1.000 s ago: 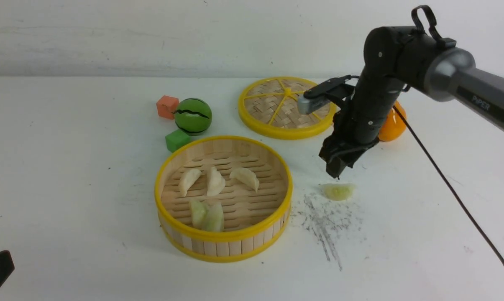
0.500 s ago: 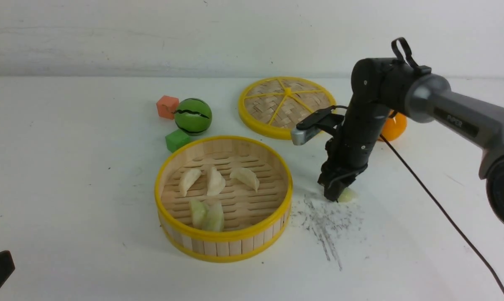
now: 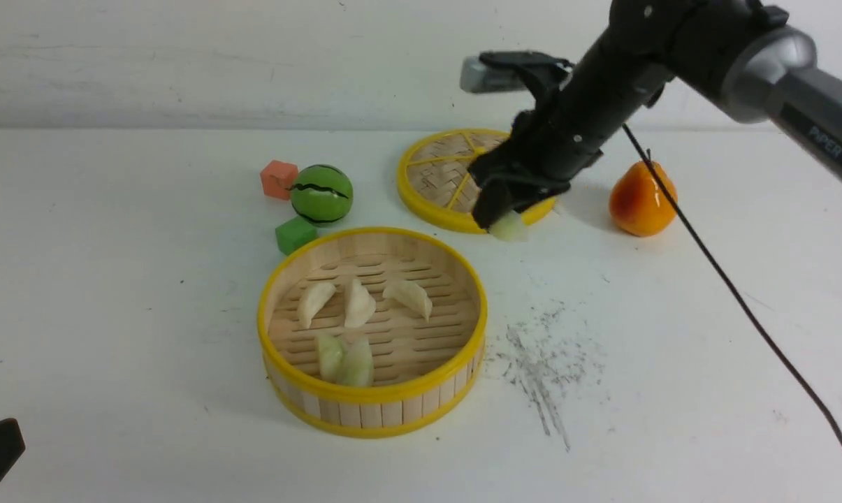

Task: Put the dumplings into the steamer on the white table.

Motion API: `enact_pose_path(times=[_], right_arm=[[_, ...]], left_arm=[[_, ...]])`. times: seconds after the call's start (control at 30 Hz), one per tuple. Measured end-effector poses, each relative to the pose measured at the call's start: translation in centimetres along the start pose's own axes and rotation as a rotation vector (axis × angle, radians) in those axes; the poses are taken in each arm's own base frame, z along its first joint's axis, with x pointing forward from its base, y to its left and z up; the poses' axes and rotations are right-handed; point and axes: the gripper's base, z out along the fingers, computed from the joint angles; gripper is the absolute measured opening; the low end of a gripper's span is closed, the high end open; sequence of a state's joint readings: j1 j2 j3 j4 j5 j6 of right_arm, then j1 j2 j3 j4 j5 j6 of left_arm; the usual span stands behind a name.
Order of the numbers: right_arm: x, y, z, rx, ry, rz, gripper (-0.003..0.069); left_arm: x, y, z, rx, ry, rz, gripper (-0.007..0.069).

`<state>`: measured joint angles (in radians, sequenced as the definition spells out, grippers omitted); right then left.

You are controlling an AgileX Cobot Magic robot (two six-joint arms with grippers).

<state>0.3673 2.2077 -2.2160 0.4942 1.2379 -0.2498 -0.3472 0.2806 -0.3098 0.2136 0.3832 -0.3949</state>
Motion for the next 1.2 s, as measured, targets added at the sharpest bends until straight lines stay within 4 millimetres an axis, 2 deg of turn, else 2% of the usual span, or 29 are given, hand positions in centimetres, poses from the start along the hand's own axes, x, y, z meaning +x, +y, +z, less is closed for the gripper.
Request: enact_pose_path(times=[0.1,0.13,0.23,0.37,0.5,0.63,0.67,0.73,0.83,0.87,0.9,1.03,1.17,1.2], right_arm=[[0.1,3.2,1.7,-0.068,0.028,-0.023,0.0204],[0.4,4.3,3.0,-0.081,0.056,-0.028,0.0204],[1.5,5.9,6.2,-0.038,0.142,-0.016,0.0204],[2.9,6.3,9.4,0.101,0.228,-0.004,0.0204],[3.7,5.8,11.1,0.171,0.263,0.052,0.0206],[4.2,5.5,12.2,0.186,0.286,0.091,0.0269],[4.3,5.3,12.6,0.192,0.294,0.095,0.0339],[4.3,5.3,12.4,0.189,0.288,0.098,0.0412],[4.1,5.6,11.9,0.179,0.278,0.100,0.0482],[3.9,5.9,11.5,0.175,0.269,0.099,0.0496],[3.6,6.4,10.2,0.169,0.246,0.092,0.0510],[2.2,9.4,2.7,0.141,0.113,-0.004,0.0475],[3.0,12.4,-7.1,0.167,-0.039,-0.121,0.0335],[3.5,12.8,-8.8,0.177,-0.062,-0.139,0.0297]], left_arm=[[0.0,0.0,0.0,0.000,0.000,0.000,0.0130],[0.0,0.0,0.0,0.000,0.000,0.000,0.0130],[0.0,0.0,0.0,0.000,0.000,0.001,0.0130],[0.0,0.0,0.0,0.000,0.000,0.001,0.0130],[0.0,0.0,0.0,-0.001,0.000,0.002,0.0130],[0.0,0.0,0.0,-0.001,0.000,0.002,0.0134],[0.0,0.0,0.0,-0.001,0.000,0.002,0.0135],[0.0,0.0,0.0,-0.001,0.000,0.002,0.0137],[0.0,0.0,0.0,0.000,0.000,0.001,0.0141],[0.0,0.0,0.0,0.000,0.000,0.001,0.0142],[0.0,0.0,0.0,0.001,-0.003,0.000,0.0143],[0.0,0.0,0.0,0.001,-0.004,0.001,0.0143],[-0.1,0.0,0.0,0.002,-0.007,0.002,0.0147],[-0.1,0.0,0.0,0.002,-0.007,0.002,0.0148]])
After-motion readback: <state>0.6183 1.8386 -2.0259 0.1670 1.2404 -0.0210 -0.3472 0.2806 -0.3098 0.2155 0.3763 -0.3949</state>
